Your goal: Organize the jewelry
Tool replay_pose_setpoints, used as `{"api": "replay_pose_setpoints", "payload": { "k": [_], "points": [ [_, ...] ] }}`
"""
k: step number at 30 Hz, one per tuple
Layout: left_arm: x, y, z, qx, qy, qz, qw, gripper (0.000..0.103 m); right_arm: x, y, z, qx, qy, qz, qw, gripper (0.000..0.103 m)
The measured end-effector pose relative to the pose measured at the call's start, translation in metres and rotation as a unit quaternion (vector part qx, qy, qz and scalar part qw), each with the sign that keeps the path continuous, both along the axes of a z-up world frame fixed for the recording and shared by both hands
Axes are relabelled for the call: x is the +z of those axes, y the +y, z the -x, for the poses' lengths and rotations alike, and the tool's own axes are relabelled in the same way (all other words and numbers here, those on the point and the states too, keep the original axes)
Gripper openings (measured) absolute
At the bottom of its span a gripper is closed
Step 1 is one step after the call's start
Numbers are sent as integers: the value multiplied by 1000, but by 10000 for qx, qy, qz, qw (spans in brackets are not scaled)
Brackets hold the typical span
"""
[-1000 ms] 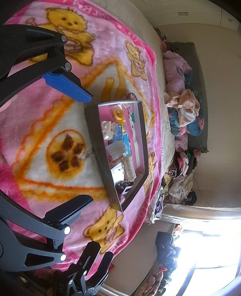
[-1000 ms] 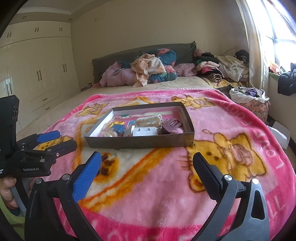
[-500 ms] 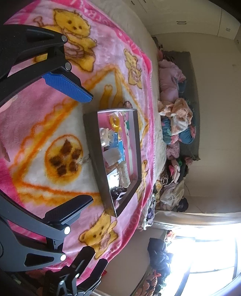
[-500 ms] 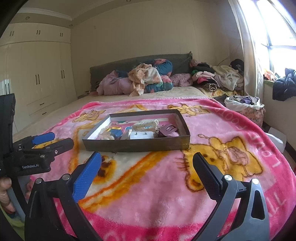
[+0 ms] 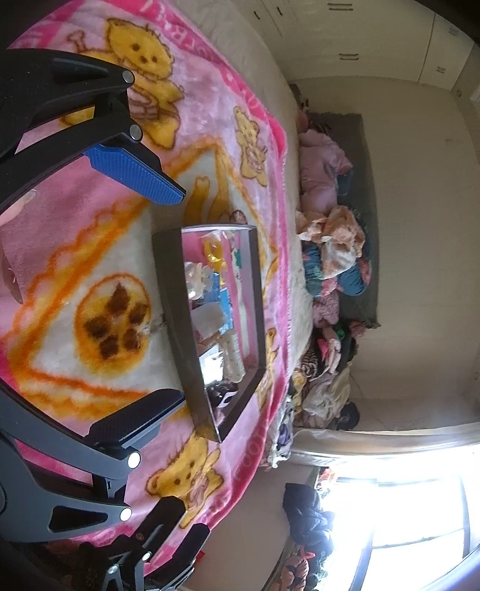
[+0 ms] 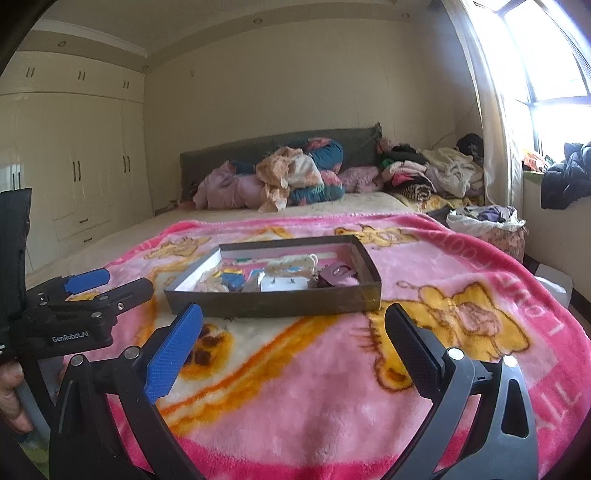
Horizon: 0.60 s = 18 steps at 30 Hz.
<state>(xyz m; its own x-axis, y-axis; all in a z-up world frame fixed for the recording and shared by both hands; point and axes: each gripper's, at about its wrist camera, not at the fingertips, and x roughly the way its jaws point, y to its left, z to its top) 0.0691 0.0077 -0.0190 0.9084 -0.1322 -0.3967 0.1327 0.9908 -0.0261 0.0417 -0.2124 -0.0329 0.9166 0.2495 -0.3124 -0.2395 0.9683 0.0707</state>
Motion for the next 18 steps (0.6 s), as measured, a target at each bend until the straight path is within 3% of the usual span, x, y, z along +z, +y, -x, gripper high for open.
{"api": "replay_pose_setpoints", "payload": {
  "k": [18],
  "points": [
    [-9,-2,-3,26,-16,-19,10000,92,-2,-17,3,-358,-36,-301,9989,97]
  ]
}}
